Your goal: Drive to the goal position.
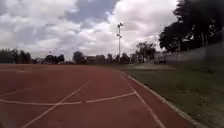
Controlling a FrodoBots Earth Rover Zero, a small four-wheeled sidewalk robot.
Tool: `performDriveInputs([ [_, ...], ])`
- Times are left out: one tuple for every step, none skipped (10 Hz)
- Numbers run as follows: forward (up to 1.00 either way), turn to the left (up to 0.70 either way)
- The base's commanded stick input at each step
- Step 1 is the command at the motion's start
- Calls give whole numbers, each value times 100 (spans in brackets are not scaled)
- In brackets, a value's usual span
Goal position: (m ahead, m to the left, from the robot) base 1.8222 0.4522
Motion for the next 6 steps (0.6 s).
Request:
performDriveInputs([
  [60, 0],
  [60, 0],
  [60, 0],
  [60, 0],
  [60, 0],
  [60, 0],
])
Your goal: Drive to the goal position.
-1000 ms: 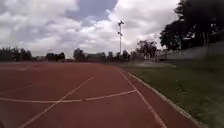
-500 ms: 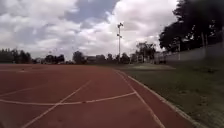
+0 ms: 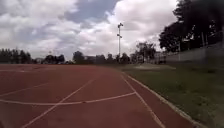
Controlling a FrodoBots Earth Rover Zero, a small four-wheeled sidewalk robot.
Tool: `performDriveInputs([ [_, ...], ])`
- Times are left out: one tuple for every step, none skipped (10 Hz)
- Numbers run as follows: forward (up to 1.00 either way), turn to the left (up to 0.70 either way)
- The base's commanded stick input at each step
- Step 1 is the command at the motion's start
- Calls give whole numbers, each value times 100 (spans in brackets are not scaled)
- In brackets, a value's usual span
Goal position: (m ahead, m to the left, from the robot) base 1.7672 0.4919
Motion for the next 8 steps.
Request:
performDriveInputs([
  [60, 0],
  [60, 0],
  [60, 0],
  [60, 0],
  [60, 0],
  [60, 0],
  [60, 0],
  [60, 0],
])
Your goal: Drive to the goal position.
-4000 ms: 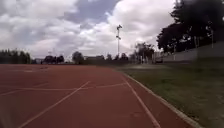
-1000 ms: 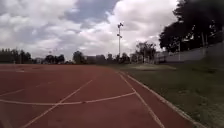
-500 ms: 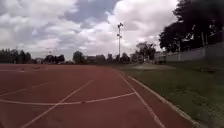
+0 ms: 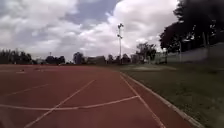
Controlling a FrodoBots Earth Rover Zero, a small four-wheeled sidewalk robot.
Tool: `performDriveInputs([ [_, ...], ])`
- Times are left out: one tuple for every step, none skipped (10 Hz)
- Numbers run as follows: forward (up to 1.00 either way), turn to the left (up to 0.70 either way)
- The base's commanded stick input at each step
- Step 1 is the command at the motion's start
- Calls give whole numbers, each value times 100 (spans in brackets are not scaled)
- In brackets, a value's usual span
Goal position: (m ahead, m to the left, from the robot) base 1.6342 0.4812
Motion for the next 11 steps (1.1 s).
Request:
performDriveInputs([
  [60, 0],
  [60, 0],
  [60, 0],
  [60, 0],
  [60, 0],
  [60, 0],
  [60, 0],
  [60, 0],
  [60, 0],
  [60, 0],
  [60, 0],
])
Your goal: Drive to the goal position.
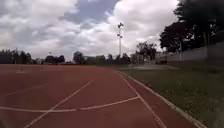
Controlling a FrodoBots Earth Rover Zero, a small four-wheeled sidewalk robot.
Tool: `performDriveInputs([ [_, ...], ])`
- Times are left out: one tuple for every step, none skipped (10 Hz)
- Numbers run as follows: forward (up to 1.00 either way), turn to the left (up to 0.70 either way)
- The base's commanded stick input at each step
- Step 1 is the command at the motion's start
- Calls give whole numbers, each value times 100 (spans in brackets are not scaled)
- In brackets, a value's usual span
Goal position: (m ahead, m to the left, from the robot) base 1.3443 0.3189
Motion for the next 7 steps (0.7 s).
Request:
performDriveInputs([
  [60, 0],
  [60, 0],
  [60, 0],
  [60, 0],
  [60, 0],
  [60, 0],
  [60, 0],
])
